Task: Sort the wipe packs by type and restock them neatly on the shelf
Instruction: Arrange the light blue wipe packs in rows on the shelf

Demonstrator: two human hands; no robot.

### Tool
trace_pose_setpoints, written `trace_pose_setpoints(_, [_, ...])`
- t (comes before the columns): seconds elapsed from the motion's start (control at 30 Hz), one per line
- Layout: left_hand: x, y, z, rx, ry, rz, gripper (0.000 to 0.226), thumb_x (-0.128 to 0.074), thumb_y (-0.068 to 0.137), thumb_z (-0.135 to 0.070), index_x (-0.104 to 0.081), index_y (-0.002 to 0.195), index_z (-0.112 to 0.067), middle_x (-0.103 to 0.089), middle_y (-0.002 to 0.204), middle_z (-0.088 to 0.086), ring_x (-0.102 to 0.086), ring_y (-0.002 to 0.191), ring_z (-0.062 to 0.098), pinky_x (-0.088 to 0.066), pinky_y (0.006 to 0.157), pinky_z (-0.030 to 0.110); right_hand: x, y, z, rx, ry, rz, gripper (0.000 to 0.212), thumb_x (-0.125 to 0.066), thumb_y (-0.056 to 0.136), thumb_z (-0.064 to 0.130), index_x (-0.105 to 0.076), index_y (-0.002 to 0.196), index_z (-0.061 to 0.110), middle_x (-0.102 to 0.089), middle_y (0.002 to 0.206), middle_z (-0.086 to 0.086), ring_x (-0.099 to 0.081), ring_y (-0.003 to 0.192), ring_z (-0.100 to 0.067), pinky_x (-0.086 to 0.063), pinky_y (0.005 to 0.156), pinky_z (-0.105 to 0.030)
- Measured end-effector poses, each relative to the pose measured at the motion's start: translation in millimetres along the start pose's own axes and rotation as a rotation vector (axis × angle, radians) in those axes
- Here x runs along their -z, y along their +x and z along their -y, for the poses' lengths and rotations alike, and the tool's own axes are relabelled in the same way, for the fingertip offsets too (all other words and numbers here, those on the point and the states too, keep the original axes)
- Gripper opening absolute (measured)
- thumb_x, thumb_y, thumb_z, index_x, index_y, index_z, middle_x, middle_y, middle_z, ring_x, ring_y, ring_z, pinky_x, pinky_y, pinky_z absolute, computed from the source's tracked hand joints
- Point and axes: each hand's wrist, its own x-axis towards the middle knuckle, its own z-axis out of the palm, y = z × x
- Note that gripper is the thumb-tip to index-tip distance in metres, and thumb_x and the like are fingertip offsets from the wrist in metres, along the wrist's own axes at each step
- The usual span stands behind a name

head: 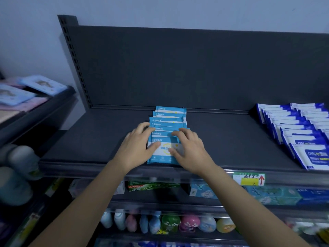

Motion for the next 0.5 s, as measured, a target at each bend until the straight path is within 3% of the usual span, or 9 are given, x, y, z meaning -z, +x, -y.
trace_pose_setpoints(0.13, [8.9, -3.2, -17.1, -0.122, 0.228, -0.024, 0.074, -0.058, 0.083, -0.055, -0.035, 0.145, -0.023, -0.030, 0.151, -0.007, -0.030, 0.137, 0.015, -0.020, 0.113, 0.033, 18.3, -8.2, -3.5, 0.001, -0.051, -0.141, 0.042, -0.051, 0.095, 0.023, -0.046, 0.136, 0.020, -0.043, 0.143, -0.001, -0.038, 0.132, -0.021, -0.031, 0.104, -0.036])
trace_pose_setpoints(0.27, [11.4, 10.9, -53.0, -0.262, 0.225, -0.069, 0.070, -0.053, 0.073, -0.057, -0.055, 0.130, -0.016, -0.053, 0.135, 0.002, -0.052, 0.121, 0.023, -0.039, 0.102, 0.040, 45.5, -25.0, -17.2, -0.112, -0.172, -0.306, 0.045, -0.054, 0.084, 0.024, -0.055, 0.127, 0.010, -0.056, 0.130, -0.010, -0.052, 0.121, -0.032, -0.044, 0.092, -0.042])
trace_pose_setpoints(0.5, [-7.9, 17.6, -177.3, -0.591, 0.299, -0.112, 0.072, -0.058, 0.065, -0.056, -0.063, 0.120, -0.009, -0.063, 0.121, 0.009, -0.062, 0.106, 0.029, -0.049, 0.090, 0.040, 112.7, -127.4, -54.1, -0.396, -0.370, -0.431, 0.053, -0.059, 0.078, 0.030, -0.054, 0.127, 0.009, -0.057, 0.126, -0.012, -0.056, 0.114, -0.033, -0.050, 0.089, -0.046])
